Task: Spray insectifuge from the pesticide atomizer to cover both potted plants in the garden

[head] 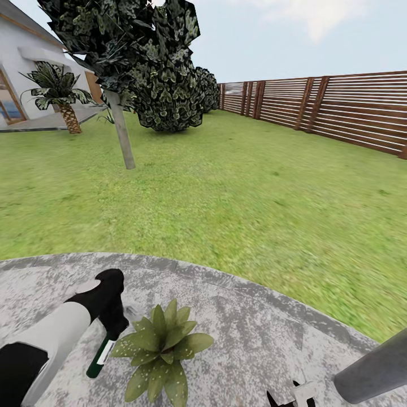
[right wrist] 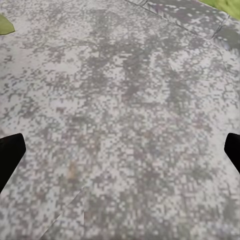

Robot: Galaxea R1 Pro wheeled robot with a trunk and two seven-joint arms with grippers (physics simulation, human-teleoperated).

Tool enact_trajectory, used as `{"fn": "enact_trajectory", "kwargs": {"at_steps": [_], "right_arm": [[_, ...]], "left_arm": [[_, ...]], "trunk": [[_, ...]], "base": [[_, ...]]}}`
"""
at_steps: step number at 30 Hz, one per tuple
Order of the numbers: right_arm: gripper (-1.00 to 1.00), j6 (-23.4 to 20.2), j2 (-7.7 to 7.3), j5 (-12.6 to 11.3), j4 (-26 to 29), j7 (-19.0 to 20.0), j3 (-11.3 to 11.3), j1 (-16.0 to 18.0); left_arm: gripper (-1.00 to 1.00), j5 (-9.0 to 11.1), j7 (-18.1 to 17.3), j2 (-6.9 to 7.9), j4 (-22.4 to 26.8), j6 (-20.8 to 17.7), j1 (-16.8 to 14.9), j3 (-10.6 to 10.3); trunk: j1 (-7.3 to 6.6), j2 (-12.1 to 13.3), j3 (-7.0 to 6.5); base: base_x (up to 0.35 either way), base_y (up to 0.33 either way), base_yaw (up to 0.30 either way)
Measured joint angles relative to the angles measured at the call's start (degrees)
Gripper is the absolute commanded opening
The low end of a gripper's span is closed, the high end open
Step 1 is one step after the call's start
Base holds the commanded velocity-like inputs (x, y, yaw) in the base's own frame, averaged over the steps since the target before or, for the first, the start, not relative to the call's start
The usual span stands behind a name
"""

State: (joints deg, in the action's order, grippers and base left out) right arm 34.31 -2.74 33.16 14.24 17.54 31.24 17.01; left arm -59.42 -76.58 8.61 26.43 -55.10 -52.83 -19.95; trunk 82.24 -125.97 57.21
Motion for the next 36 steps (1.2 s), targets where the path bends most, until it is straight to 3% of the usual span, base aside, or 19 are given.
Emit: {"fn": "enact_trajectory", "kwargs": {"at_steps": [2,7,14,19,24,31,34,36], "right_arm": [[1.00,-0.01,0.00,0.00,0.00,0.00,0.00,0.00],[1.00,0.00,0.00,0.00,0.00,0.00,0.00,0.00],[1.00,-0.01,0.00,0.00,0.00,0.00,0.00,0.00],[1.00,0.00,0.00,0.00,0.00,0.00,0.00,0.00],[1.00,-0.01,0.00,0.00,0.00,0.00,0.00,0.00],[1.00,0.00,0.00,0.00,0.00,0.00,0.00,0.00],[1.00,-0.01,0.00,0.00,0.00,0.00,0.00,0.00],[1.00,-0.01,0.00,0.00,0.00,0.00,0.00,0.00]], "left_arm": [[-1.00,-0.89,-0.04,-1.72,-0.05,-0.04,-1.20,0.02],[-1.00,-1.51,-0.26,-3.16,-0.09,-0.02,-2.96,-0.03],[-1.00,-1.98,-0.23,-2.82,-0.02,0.07,-3.45,-0.16],[-1.00,-6.18,-0.37,-2.52,-0.15,0.21,-3.15,-0.15],[-1.00,-6.56,-0.40,-3.21,-0.05,0.69,-2.94,-0.16],[-1.00,-6.70,-0.40,-6.59,0.07,0.92,-3.44,-0.19],[-1.00,-6.78,-0.37,-6.62,0.01,1.41,-3.29,-1.90],[-1.00,-6.83,-0.39,-6.34,-0.03,1.87,-2.95,-4.76]], "trunk": [[0.00,0.00,0.00],[0.00,0.00,0.00],[0.00,0.00,0.00],[0.00,0.00,0.00],[0.00,0.00,0.00],[0.00,0.00,0.00],[0.00,0.00,0.00],[0.00,0.00,0.00]], "base": [[0.000,0.000,0.000],[0.000,0.000,0.000],[0.000,0.000,0.000],[0.000,0.000,0.000],[0.000,0.000,0.000],[0.000,0.000,0.000],[0.000,0.000,0.000],[0.000,0.000,0.000]]}}
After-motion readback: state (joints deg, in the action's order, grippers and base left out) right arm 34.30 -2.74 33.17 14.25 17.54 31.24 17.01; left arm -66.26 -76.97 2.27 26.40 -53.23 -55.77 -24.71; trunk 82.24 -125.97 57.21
